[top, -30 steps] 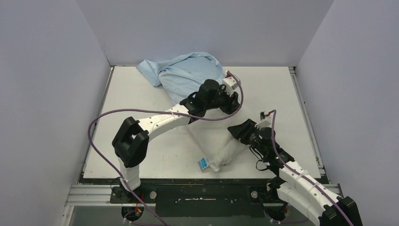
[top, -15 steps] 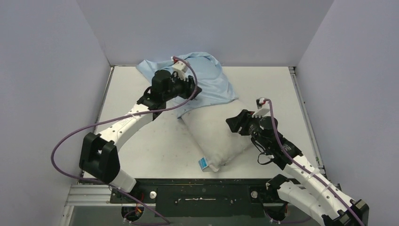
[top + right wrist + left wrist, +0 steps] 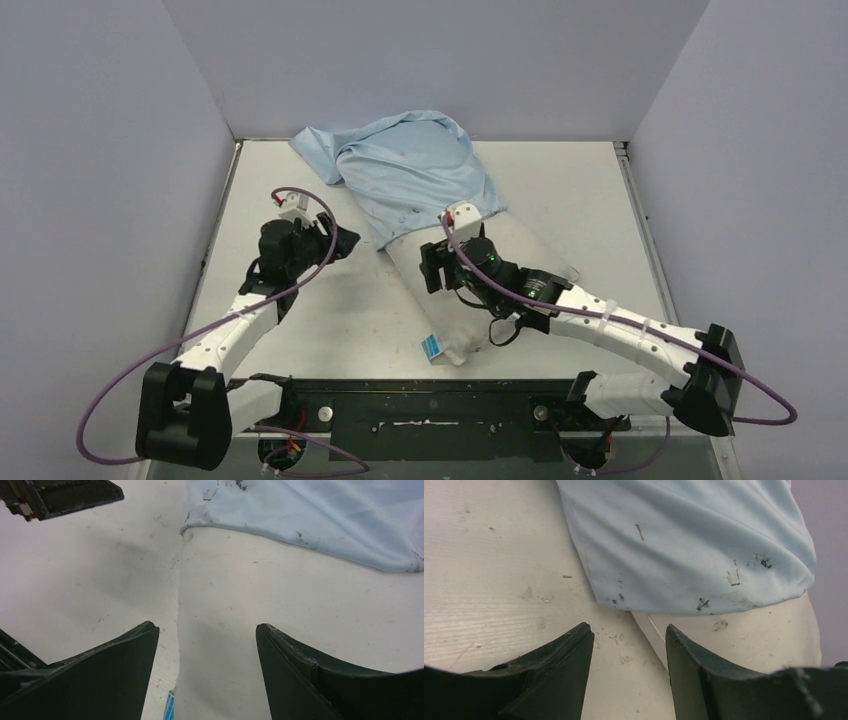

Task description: Put the pillow into the pillowcase

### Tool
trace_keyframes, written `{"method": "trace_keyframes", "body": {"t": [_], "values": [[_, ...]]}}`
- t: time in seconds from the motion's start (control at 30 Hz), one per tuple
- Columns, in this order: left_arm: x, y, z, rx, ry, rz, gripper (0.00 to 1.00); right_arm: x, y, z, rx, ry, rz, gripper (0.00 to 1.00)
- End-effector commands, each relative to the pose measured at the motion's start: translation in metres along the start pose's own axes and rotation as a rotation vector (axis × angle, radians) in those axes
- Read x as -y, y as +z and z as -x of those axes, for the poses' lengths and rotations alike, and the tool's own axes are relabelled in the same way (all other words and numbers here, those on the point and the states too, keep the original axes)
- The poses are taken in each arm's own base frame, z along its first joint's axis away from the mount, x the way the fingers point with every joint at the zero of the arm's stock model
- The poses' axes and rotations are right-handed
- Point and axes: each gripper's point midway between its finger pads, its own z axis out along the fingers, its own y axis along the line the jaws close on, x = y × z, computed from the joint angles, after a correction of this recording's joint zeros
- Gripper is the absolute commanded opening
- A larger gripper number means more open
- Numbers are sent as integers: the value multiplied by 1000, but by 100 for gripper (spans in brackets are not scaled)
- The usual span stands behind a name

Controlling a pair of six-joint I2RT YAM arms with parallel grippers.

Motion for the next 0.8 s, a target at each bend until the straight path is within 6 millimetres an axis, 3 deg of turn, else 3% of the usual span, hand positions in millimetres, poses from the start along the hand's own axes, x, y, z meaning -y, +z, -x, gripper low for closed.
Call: {"method": "trace_keyframes", "body": {"t": [0.0, 0.1, 0.37, 0.6, 0.67, 0.73, 0.77], "values": [[-3, -20, 42, 198, -82, -26, 52, -3, 9, 15, 18, -152, -101, 74], [-12, -26, 42, 192, -105, -16, 53, -9, 22, 14, 6, -223, -136, 79], [-13, -27, 35, 177, -145, -43, 53, -23, 56, -3, -57, -421, -221, 90], [-16, -25, 26, 147, -163, -47, 53, -5, 94, -39, -155, -614, -398, 87], [-16, -26, 24, 137, -149, -48, 53, -3, 102, -42, -176, -672, -419, 73], [-16, -26, 22, 130, -143, -52, 55, -5, 105, -37, -160, -668, -434, 34], [-15, -26, 21, 128, -140, -63, 56, -8, 106, -31, -141, -653, -432, 19]]}}
